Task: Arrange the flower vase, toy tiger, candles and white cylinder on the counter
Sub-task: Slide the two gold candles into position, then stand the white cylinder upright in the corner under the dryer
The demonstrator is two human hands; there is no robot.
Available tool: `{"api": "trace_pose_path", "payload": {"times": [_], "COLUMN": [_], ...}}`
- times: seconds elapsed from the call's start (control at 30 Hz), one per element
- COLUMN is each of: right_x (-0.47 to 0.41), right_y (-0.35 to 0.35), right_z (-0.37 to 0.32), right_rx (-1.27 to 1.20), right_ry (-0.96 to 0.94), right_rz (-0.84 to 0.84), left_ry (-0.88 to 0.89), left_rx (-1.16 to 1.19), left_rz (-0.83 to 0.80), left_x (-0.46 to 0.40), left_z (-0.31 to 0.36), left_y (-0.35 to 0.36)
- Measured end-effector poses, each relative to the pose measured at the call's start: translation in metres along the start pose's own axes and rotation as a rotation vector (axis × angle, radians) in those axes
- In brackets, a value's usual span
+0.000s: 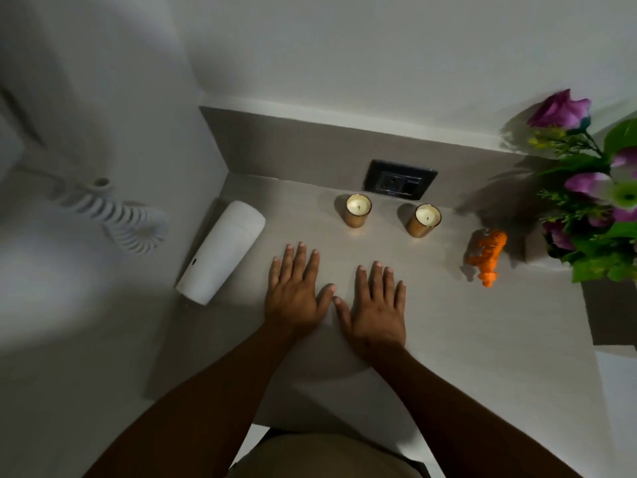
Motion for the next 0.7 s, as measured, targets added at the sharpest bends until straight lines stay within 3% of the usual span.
{"api": "trace_pose_path", "payload": {"times": [0.13, 0.27, 0.37, 0.53, 0.7], "right_x": [0.0, 0.0, 0.001, 0.003, 0.004], "right_y": [-0.002, -0.005, -0.007, -0.01, -0.01], "right_z": [0.001, 0.002, 0.001, -0.003, -0.003], "right_rx": [0.009, -0.003, -0.021, -0.038, -0.052], "right_ry": [0.01, -0.004, -0.015, -0.014, -0.016], "right_rz": [-0.006, 0.001, 0.005, 0.007, 0.024], "left_ry": [-0.02, -0.234, -0.41, -0.502, -0.504], "left_rx": [0.048, -0.014, -0.082, -0.038, 0.009], "left_rz": [-0.031, 0.284, 0.395, 0.197, 0.184], "left_x": [0.002, 0.031, 0.057, 0.073, 0.074], "left_z": [0.004, -0.016, -0.052, -0.085, -0.071], "left_y": [-0.019, -0.059, -0.083, -0.093, -0.092]}}
Point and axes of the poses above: each hand's wrist, its own x-axis away from the middle knuckle, its own y-axis out of the palm, z = x × y, the point moved 1 cm from there along -x, towards the middle knuckle, and after that the axes turned 11 degrees about y, right-handed, at the moved point
